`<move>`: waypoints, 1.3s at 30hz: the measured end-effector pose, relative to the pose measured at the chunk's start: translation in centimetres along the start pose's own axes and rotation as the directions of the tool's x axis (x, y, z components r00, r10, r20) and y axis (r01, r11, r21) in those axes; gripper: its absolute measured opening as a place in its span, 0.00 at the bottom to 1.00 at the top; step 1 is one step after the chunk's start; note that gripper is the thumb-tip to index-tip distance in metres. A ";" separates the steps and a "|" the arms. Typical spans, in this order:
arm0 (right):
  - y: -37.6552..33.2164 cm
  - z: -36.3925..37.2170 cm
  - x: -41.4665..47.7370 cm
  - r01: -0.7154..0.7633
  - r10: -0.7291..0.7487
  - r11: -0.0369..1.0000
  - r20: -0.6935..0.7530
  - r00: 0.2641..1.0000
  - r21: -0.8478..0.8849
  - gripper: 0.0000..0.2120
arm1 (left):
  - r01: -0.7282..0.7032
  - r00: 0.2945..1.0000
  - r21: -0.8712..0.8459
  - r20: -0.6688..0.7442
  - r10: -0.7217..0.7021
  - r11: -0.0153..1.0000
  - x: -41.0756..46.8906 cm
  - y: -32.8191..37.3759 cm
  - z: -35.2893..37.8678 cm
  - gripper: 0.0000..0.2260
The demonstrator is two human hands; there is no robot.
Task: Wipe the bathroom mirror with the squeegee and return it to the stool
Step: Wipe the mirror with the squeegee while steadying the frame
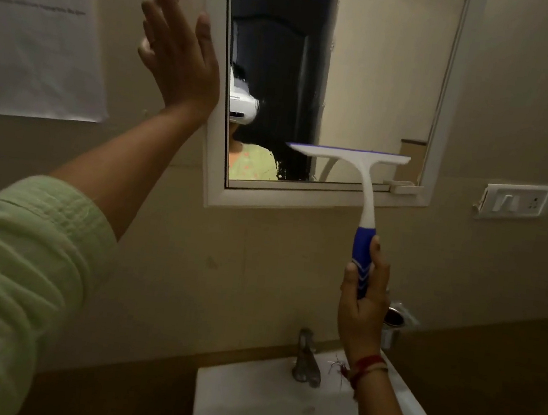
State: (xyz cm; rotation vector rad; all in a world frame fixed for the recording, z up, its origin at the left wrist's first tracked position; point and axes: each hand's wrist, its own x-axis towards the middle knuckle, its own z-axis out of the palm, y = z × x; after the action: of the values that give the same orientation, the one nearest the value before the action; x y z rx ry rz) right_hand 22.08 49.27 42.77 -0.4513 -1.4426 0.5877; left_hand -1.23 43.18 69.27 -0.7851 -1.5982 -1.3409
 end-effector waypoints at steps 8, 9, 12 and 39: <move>1.8 -0.5 -4.3 -0.043 0.045 0.998 0.035 0.998 -0.052 0.26 | -0.045 0.995 -0.053 -0.090 0.040 0.998 0.3 -0.2 0.1 0.24; 1.5 -0.6 -4.0 -0.046 0.047 0.998 0.017 0.999 -0.044 0.26 | -0.042 0.996 -0.058 -0.087 0.037 0.997 0.4 -0.2 0.2 0.25; -0.7 -0.4 -1.4 0.014 -0.013 1.000 -0.121 0.993 0.011 0.22 | -0.050 0.995 -0.082 -0.088 0.043 0.995 0.3 -0.2 0.1 0.24; -17.1 1.4 29.9 0.493 -0.548 0.807 -0.100 0.831 -0.325 0.20 | -0.242 0.968 -0.181 -0.115 0.224 0.953 0.7 -0.4 -0.2 0.18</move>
State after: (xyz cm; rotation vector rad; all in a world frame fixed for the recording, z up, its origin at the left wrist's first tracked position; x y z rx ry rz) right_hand 23.34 54.45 76.81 -0.3000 -1.3910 -0.1157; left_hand -1.84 42.85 69.76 -0.9821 -1.2705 -1.3515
